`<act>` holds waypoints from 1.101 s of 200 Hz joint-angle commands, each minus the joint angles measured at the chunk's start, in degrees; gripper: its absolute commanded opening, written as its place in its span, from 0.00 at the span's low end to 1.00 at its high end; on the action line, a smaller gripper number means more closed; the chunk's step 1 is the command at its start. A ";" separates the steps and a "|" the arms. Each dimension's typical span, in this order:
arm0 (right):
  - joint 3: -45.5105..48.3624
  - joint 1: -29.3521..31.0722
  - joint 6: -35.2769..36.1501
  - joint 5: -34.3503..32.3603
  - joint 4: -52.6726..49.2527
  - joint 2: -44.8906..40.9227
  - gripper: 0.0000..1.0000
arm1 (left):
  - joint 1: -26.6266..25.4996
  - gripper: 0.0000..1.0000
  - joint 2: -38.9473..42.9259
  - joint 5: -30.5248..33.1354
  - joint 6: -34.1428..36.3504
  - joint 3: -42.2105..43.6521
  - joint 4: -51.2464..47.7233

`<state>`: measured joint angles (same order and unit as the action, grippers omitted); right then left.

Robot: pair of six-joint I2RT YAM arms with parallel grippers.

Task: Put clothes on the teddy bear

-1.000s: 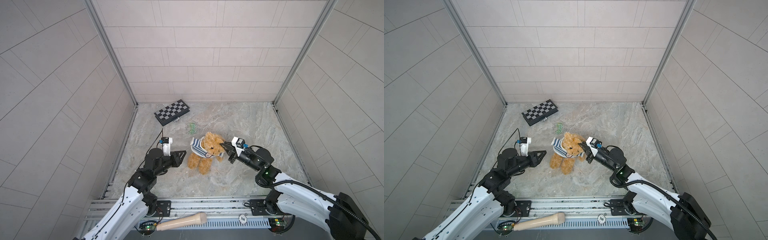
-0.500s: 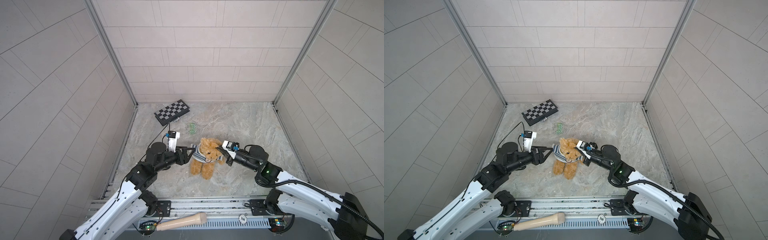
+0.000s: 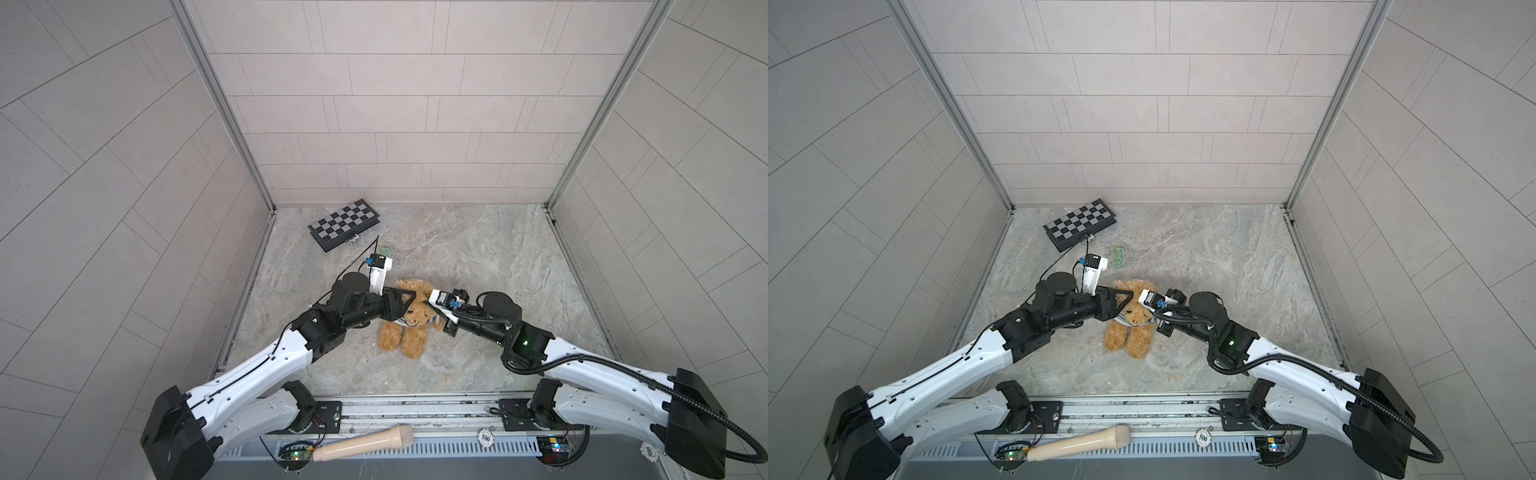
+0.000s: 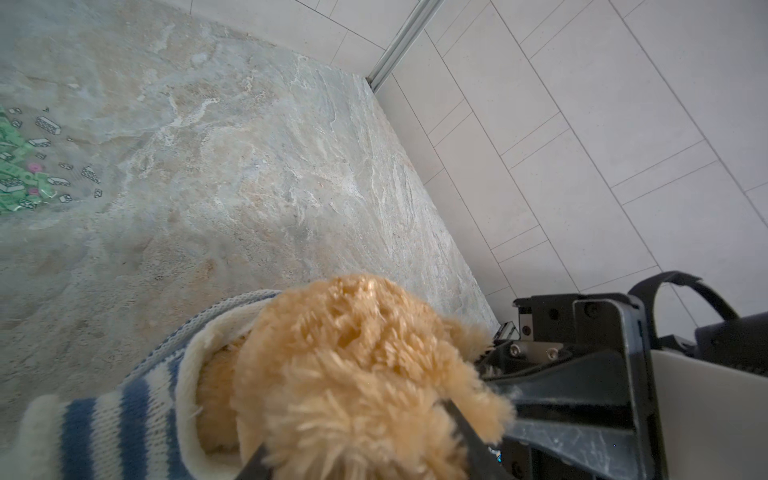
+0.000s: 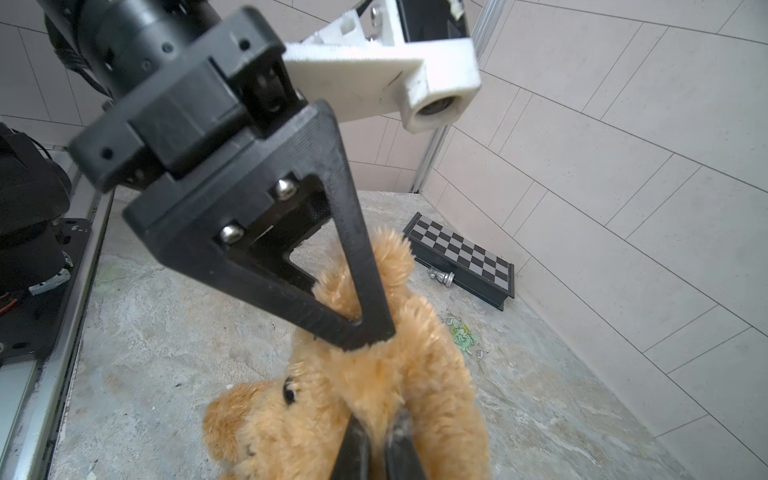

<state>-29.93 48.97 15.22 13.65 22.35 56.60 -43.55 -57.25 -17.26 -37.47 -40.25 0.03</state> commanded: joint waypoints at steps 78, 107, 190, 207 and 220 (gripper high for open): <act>3.63 0.43 -0.46 -0.40 -0.57 -9.18 0.36 | 7.90 0.03 5.95 -5.66 -1.49 8.06 8.49; 5.28 0.42 -1.05 -3.71 -3.87 -12.82 0.38 | 11.28 0.00 7.58 -11.06 -1.85 10.44 9.67; 5.91 0.34 2.19 -4.21 -0.48 -9.95 0.41 | 11.29 0.00 9.62 -15.33 -0.94 12.64 12.41; 5.26 0.34 3.07 -3.71 0.18 -7.69 0.42 | 11.29 0.00 9.87 -15.66 -0.80 12.72 12.60; 5.16 0.29 3.28 -3.64 0.90 -6.15 0.42 | 11.29 0.00 10.19 -15.91 -0.83 12.74 12.72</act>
<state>-23.03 49.45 16.16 9.98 20.27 48.47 -32.38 -47.97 -30.96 -39.03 -27.92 9.76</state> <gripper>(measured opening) 0.418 0.115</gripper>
